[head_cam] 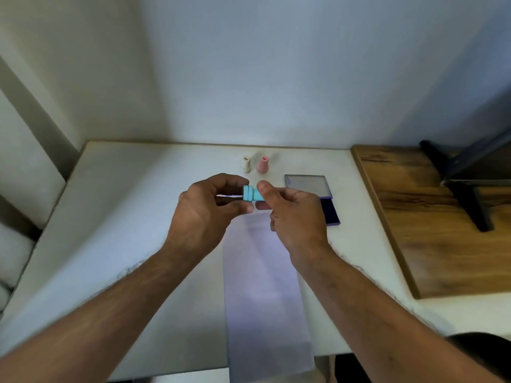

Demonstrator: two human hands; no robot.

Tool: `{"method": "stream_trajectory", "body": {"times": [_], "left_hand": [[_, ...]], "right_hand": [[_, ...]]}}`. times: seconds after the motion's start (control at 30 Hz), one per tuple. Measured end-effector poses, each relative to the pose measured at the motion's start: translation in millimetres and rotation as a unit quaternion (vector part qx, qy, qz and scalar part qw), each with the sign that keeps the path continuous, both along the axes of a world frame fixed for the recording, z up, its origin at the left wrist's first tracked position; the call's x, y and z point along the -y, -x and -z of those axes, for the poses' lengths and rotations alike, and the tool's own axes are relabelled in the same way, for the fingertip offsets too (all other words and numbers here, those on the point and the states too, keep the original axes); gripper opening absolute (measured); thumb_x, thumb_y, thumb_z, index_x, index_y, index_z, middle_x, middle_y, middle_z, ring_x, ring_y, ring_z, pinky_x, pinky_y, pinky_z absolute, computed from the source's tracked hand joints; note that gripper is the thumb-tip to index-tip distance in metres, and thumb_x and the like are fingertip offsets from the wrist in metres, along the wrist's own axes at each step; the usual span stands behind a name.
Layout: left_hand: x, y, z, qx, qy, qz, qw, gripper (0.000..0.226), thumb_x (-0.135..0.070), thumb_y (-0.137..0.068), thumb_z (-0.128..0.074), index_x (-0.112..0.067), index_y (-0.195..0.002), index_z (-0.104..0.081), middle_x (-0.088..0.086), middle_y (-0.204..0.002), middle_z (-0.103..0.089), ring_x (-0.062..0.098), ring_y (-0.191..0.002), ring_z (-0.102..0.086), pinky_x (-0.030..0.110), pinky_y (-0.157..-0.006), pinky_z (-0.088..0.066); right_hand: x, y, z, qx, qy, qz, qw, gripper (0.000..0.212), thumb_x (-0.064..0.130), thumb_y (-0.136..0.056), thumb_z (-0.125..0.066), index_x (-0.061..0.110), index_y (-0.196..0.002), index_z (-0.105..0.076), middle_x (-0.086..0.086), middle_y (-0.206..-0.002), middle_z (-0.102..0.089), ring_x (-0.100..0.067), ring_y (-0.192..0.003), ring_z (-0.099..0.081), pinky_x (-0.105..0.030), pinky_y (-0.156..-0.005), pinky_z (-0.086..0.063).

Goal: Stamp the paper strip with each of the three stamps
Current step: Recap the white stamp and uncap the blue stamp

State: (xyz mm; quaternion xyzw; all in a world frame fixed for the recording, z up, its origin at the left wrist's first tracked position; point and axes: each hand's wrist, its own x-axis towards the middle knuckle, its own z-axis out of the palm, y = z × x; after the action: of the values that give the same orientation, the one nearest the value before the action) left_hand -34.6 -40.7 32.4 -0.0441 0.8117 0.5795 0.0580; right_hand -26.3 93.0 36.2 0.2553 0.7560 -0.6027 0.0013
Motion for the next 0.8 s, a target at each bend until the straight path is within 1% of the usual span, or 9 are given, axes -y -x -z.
{"method": "stream_trajectory", "body": {"times": [0.1, 0.17, 0.23, 0.33, 0.43, 0.53, 0.6, 0.73, 0.8], "left_hand": [[-6, -4, -3, -0.017, -0.016, 0.01, 1.0, 0.034, -0.014, -0.073, -0.083, -0.025, -0.103, -0.073, -0.011, -0.093, -0.075, 0.001, -0.081, -0.071, 0.004, -0.066, -0.049], [-10, -8, -4, -0.03, -0.034, 0.029, 0.999, 0.034, -0.009, -0.073, -0.082, -0.022, -0.103, -0.074, -0.007, -0.093, -0.076, 0.003, -0.081, -0.073, 0.011, -0.073, -0.054], [-14, -11, -3, -0.034, -0.042, 0.036, 0.998, 0.033, -0.007, -0.072, -0.082, -0.021, -0.101, -0.075, -0.005, -0.09, -0.077, 0.006, -0.081, -0.074, 0.017, -0.077, -0.057], [-19, -13, 2, -0.027, -0.04, 0.037, 0.998, 0.033, -0.006, -0.07, -0.083, -0.018, -0.1, -0.075, -0.004, -0.089, -0.077, 0.006, -0.077, -0.074, 0.015, -0.072, -0.056], [-20, -13, 7, -0.008, -0.044, 0.034, 0.998, 0.032, -0.006, -0.069, -0.083, -0.013, -0.1, -0.076, -0.004, -0.088, -0.076, 0.006, -0.076, -0.073, 0.01, -0.069, -0.054], [-16, -8, 12, 0.035, -0.08, 0.022, 0.996, 0.033, -0.013, -0.061, -0.083, -0.014, -0.094, -0.077, 0.0, -0.081, -0.078, 0.015, -0.075, -0.074, 0.019, -0.071, -0.059], [-14, -6, 15, 0.058, -0.099, 0.02, 0.993, 0.035, -0.018, -0.056, -0.08, -0.014, -0.091, -0.076, 0.002, -0.081, -0.078, 0.017, -0.072, -0.074, 0.022, -0.07, -0.06], [-15, -2, 18, 0.078, -0.126, 0.017, 0.989, 0.034, -0.013, -0.058, -0.078, -0.011, -0.092, -0.075, 0.003, -0.081, -0.077, 0.012, -0.066, -0.073, 0.019, -0.065, -0.059], [-16, -1, 19, 0.08, -0.138, 0.011, 0.987, 0.036, -0.013, -0.057, -0.077, -0.01, -0.092, -0.075, 0.004, -0.082, -0.078, 0.015, -0.068, -0.073, 0.02, -0.065, -0.059]], "right_hand": [[-10, -10, -6, 0.035, 0.082, 0.012, 0.996, 0.031, 0.04, -0.082, -0.071, 0.012, -0.095, -0.074, -0.003, -0.076, -0.076, -0.008, -0.053, -0.058, -0.025, -0.057, -0.053], [-18, -16, -11, 0.055, 0.147, 0.023, 0.987, 0.032, 0.036, -0.081, -0.074, 0.008, -0.097, -0.073, -0.01, -0.079, -0.076, -0.012, -0.055, -0.061, -0.026, -0.056, -0.055], [-26, -21, -14, 0.063, 0.185, 0.026, 0.98, 0.031, 0.032, -0.078, -0.076, 0.006, -0.095, -0.072, -0.013, -0.08, -0.075, -0.013, -0.055, -0.062, -0.027, -0.056, -0.058], [-34, -24, -11, 0.058, 0.219, 0.02, 0.974, 0.029, 0.025, -0.078, -0.077, 0.002, -0.095, -0.072, -0.013, -0.076, -0.073, -0.014, -0.055, -0.062, -0.027, -0.055, -0.059], [-37, -24, -5, 0.063, 0.233, -0.003, 0.97, 0.021, 0.018, -0.08, -0.075, 0.004, -0.095, -0.073, -0.014, -0.078, -0.073, -0.014, -0.058, -0.063, -0.028, -0.059, -0.061], [-40, -20, 1, 0.063, 0.262, -0.025, 0.963, 0.01, 0.007, -0.081, -0.073, 0.006, -0.092, -0.074, -0.012, -0.078, -0.074, -0.014, -0.062, -0.068, -0.029, -0.064, -0.062], [-42, -18, 3, 0.067, 0.278, -0.029, 0.958, 0.014, 0.001, -0.081, -0.071, 0.005, -0.094, -0.074, -0.011, -0.081, -0.075, -0.017, -0.066, -0.07, -0.03, -0.066, -0.061], [-43, -15, 9, 0.073, 0.3, -0.038, 0.95, 0.02, -0.007, -0.082, -0.068, 0.006, -0.096, -0.073, -0.014, -0.089, -0.075, -0.021, -0.072, -0.073, -0.031, -0.07, -0.062], [-44, -12, 11, 0.067, 0.309, -0.037, 0.948, 0.024, -0.009, -0.082, -0.065, 0.005, -0.101, -0.071, -0.015, -0.094, -0.075, -0.021, -0.073, -0.073, -0.032, -0.072, -0.062]]}}
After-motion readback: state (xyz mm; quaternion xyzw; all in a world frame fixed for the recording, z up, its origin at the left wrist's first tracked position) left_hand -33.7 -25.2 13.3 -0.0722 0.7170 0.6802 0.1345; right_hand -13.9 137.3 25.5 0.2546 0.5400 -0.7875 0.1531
